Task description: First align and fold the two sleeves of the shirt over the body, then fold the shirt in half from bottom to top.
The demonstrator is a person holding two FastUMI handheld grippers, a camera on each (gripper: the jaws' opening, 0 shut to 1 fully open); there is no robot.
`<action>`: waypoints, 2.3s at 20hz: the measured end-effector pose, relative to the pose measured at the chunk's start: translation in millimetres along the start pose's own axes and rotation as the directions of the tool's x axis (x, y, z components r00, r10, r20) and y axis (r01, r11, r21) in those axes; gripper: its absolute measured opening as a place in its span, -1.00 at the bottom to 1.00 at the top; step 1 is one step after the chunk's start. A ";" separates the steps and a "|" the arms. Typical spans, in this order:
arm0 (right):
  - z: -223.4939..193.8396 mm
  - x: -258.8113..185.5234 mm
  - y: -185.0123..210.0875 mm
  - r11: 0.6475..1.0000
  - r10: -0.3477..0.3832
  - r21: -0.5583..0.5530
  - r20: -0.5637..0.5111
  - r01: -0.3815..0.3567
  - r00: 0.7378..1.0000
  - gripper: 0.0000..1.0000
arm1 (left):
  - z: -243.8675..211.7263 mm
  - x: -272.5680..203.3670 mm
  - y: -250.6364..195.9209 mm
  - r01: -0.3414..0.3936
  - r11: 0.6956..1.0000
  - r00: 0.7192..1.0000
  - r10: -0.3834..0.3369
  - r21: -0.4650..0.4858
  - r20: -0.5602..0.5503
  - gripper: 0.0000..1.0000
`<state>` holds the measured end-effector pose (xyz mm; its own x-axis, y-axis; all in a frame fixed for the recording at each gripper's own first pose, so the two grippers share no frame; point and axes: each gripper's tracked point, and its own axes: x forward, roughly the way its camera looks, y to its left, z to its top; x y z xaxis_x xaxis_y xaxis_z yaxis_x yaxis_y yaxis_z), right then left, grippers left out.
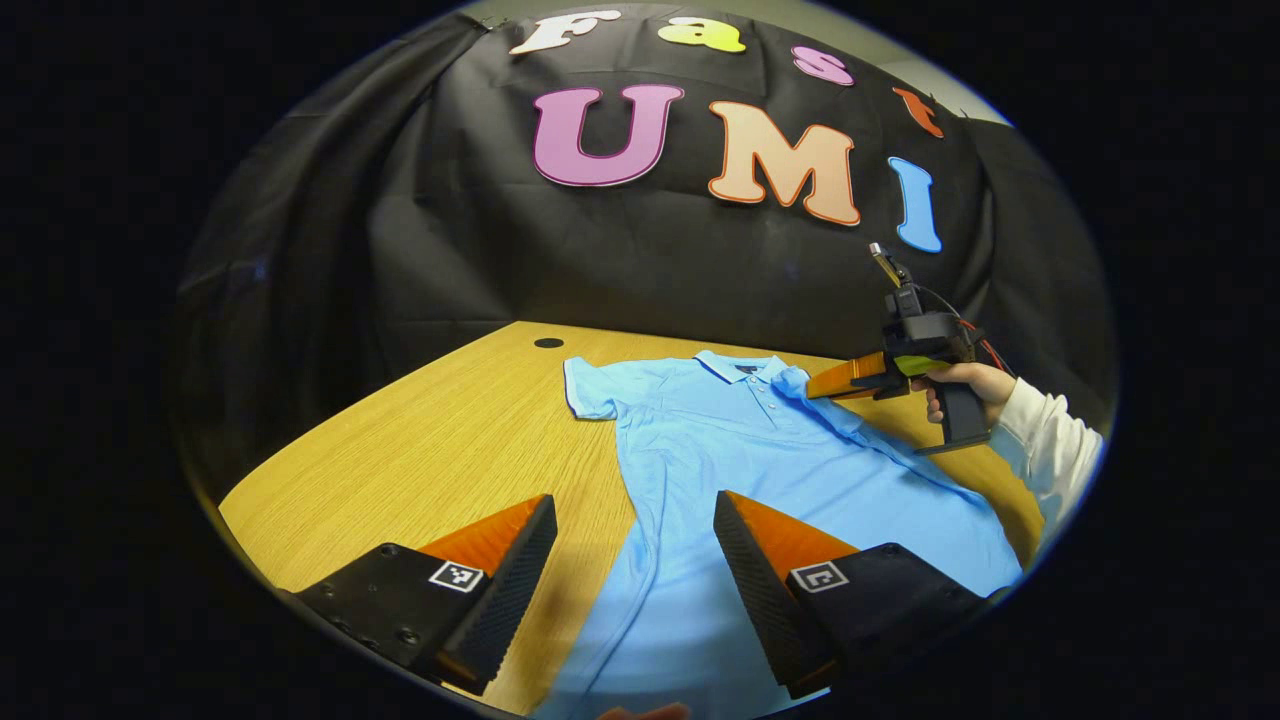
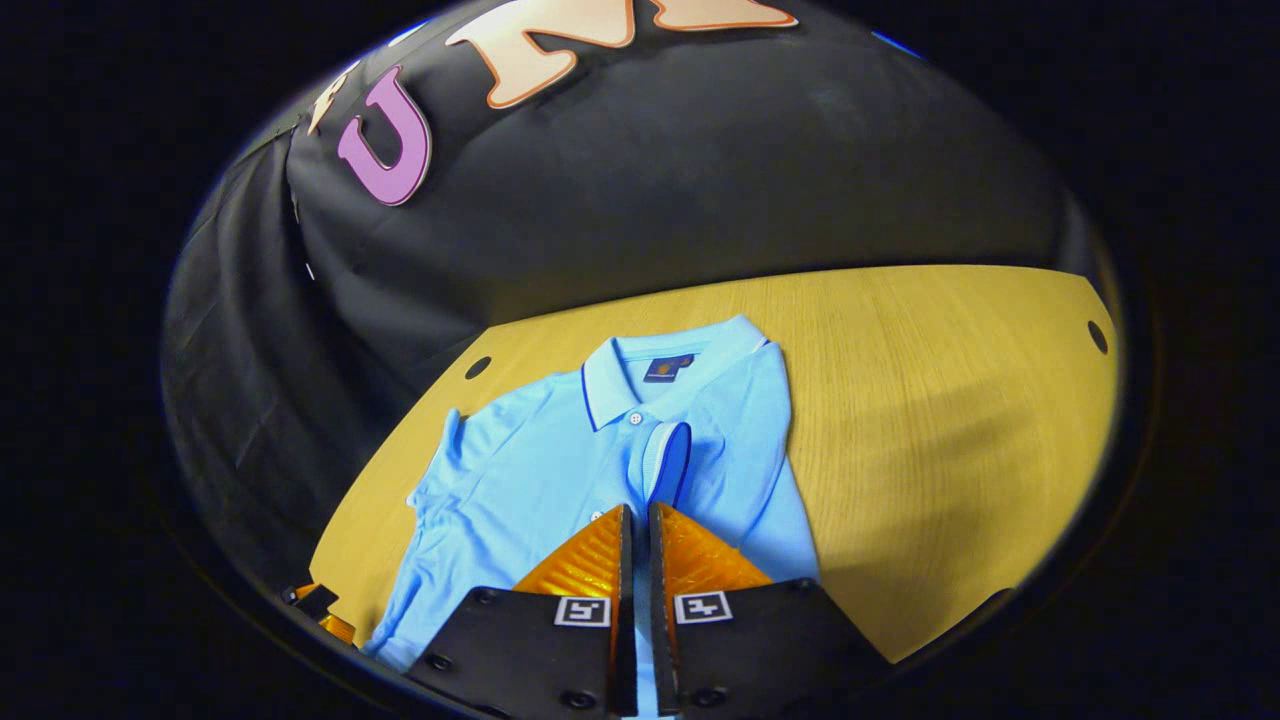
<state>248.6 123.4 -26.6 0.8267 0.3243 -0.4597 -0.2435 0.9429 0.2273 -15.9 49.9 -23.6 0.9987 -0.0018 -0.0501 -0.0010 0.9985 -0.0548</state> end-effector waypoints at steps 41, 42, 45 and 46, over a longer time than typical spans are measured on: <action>-38.5 -326.1 -40.1 0.980 -0.157 0.007 0.649 0.200 0.745 0.94 | 44.3 238.4 70.7 0.046 0.995 0.946 -0.014 0.093 -0.323 0.89; -37.3 -330.8 -42.5 0.978 -0.164 0.007 0.656 0.210 0.737 0.94 | 41.7 239.7 71.6 0.044 0.996 0.943 -0.016 0.078 -0.332 0.89; -38.1 -337.4 -46.5 0.971 -0.182 0.005 0.668 0.240 0.722 0.94 | 34.6 240.9 74.7 0.031 0.999 0.936 -0.013 0.044 -0.352 0.89; -38.1 -339.1 -46.3 0.971 -0.180 0.004 0.669 0.238 0.722 0.94 | 32.9 239.6 76.8 0.023 0.998 0.935 -0.004 0.051 -0.355 0.90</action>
<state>-39.8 -27.3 86.1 0.9794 0.0139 0.2014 -0.0377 0.9927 0.1145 224.9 128.0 -7.0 0.9159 -0.0248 -0.4007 0.0246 0.9997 -0.0054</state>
